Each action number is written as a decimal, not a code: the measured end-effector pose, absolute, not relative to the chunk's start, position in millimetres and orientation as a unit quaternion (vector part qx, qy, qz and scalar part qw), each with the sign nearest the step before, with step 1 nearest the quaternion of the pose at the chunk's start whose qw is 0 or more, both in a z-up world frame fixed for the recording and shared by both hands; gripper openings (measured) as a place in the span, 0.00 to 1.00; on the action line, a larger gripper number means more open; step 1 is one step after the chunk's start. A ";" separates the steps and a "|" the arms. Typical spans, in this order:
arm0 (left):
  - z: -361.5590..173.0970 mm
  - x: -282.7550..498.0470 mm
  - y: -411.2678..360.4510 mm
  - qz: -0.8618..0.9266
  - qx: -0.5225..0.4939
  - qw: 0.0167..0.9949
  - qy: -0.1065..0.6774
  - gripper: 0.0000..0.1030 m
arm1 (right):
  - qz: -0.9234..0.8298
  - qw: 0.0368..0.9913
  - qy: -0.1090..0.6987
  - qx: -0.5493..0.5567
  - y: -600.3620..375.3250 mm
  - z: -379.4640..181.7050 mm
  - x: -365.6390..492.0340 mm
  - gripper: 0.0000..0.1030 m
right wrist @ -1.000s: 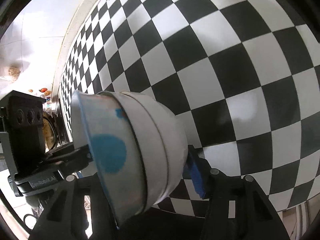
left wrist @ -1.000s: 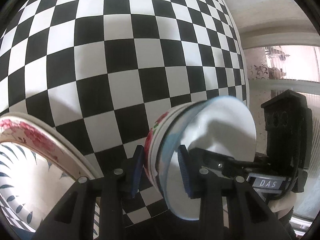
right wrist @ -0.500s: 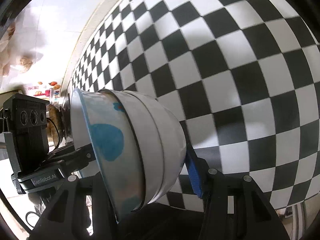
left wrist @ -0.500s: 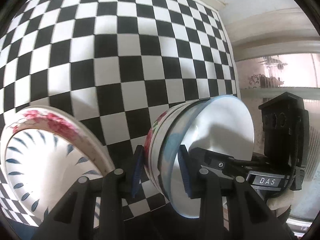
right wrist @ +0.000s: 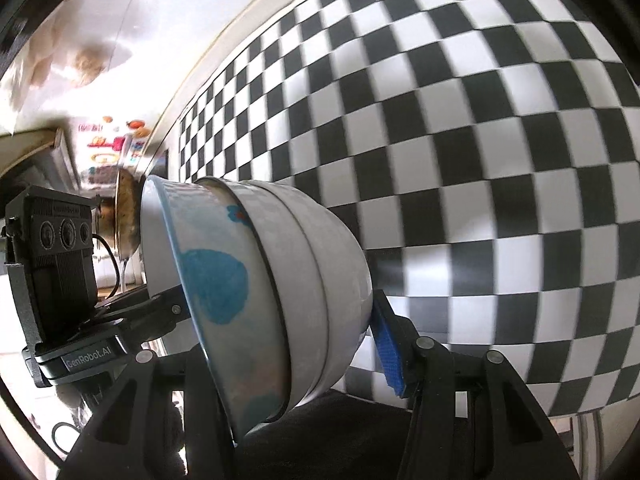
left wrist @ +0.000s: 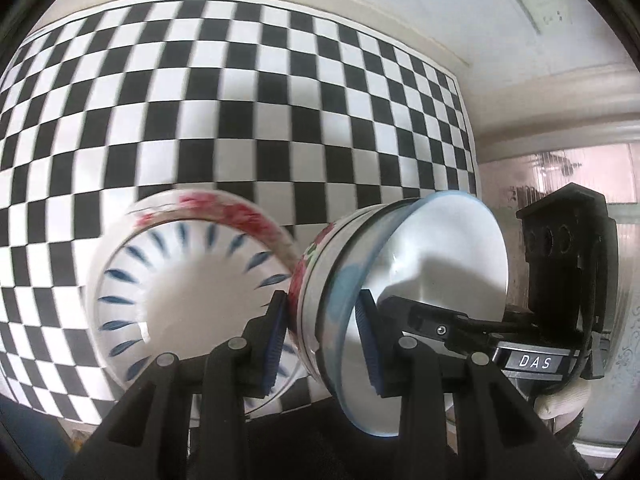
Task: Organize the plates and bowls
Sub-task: 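Carry the bowl stack over the plate stack and lower it with both grippers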
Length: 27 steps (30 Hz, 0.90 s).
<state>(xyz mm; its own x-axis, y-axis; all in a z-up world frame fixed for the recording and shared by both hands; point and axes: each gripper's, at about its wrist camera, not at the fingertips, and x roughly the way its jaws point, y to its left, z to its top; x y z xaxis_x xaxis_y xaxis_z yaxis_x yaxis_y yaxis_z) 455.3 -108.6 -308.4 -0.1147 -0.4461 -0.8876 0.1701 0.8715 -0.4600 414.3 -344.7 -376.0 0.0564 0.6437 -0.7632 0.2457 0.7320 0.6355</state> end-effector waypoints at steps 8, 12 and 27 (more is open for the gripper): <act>-307.6 448.0 -53.4 -0.207 -0.116 0.665 0.708 0.29 | 0.181 0.641 0.679 0.308 -285.0 -376.2 424.3 0.51; -312.4 445.3 -34.5 -0.196 -0.119 0.667 0.708 0.29 | 0.193 0.636 0.685 0.298 -256.8 -382.8 428.6 0.50; -354.4 447.2 -5.7 -0.176 -0.135 0.645 0.731 0.29 | 0.194 0.619 0.714 0.264 -204.9 -420.0 438.6 0.50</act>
<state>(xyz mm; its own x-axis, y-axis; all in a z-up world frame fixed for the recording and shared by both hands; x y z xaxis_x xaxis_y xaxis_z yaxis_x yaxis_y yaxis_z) 447.2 -5.7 -354.4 -0.1308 -0.4237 -0.8963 0.0301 0.9020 -0.4308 438.6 -204.9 -420.0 -0.0947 0.6171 -0.7811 0.1370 0.7853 0.6038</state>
